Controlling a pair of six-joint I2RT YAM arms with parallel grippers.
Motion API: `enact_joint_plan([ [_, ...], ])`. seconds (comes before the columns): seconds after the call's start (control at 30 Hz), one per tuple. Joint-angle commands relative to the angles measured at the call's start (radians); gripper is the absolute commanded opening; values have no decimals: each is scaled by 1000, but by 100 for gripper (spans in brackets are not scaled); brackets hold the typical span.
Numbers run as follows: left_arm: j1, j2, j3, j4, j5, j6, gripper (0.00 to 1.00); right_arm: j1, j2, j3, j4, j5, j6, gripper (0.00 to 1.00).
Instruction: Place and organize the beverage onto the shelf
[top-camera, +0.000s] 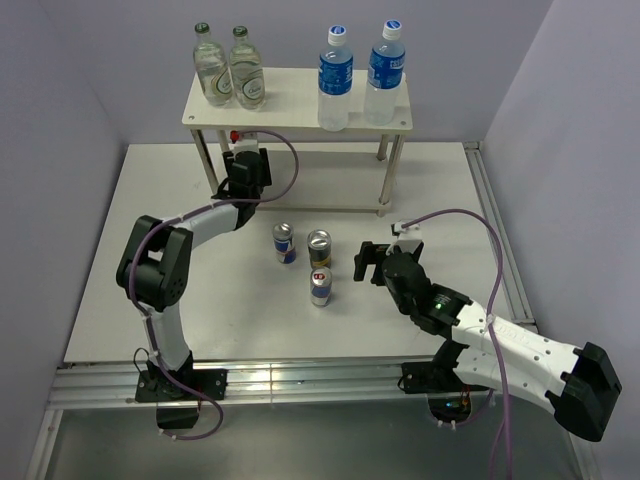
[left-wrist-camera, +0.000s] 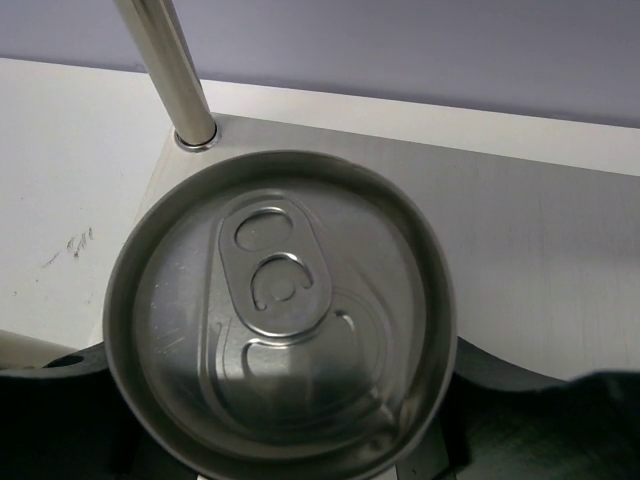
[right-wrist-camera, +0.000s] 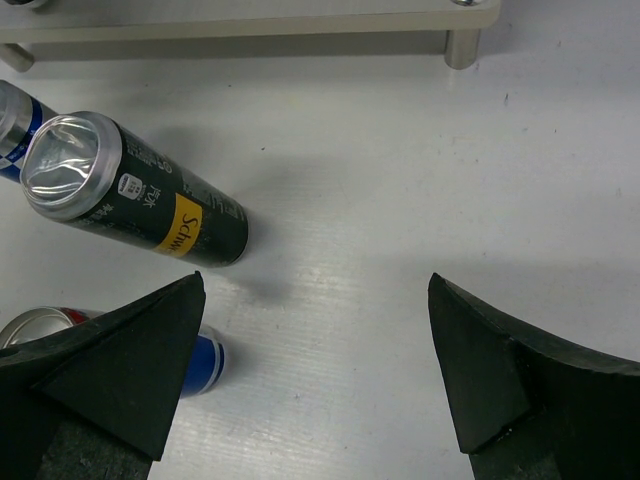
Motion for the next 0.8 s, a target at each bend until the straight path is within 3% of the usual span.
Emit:
enact_joint_plan([
  [0.0,15,-9,68,116,-16,16,0,8,3,-3,39,19,9,100],
  [0.03,15,-6,68,114,-16,15,0,8,5,-4,39,19,8,100],
  [0.13,15,-6,53,127,-22,15,14,8,5,-6,43,17,8,100],
  [0.17,15,-6,44,130,-22,15,25,7,5,-6,42,17,8,100],
  [0.23,15,-9,31,133,-28,10,34,8,5,-6,42,19,10,100],
  [0.37,15,-11,8,145,-30,10,66,8,2,-6,37,19,12,100],
  [0.43,15,-9,5,140,-33,9,76,8,-4,-7,36,19,13,100],
  [0.57,16,-12,-7,145,-33,10,85,8,-12,-10,28,22,15,100],
  [0.6,15,-14,-9,144,-35,9,92,8,-16,-10,28,22,16,100],
  [0.77,15,-71,-41,122,-35,-5,99,8,-27,-12,19,23,19,100],
])
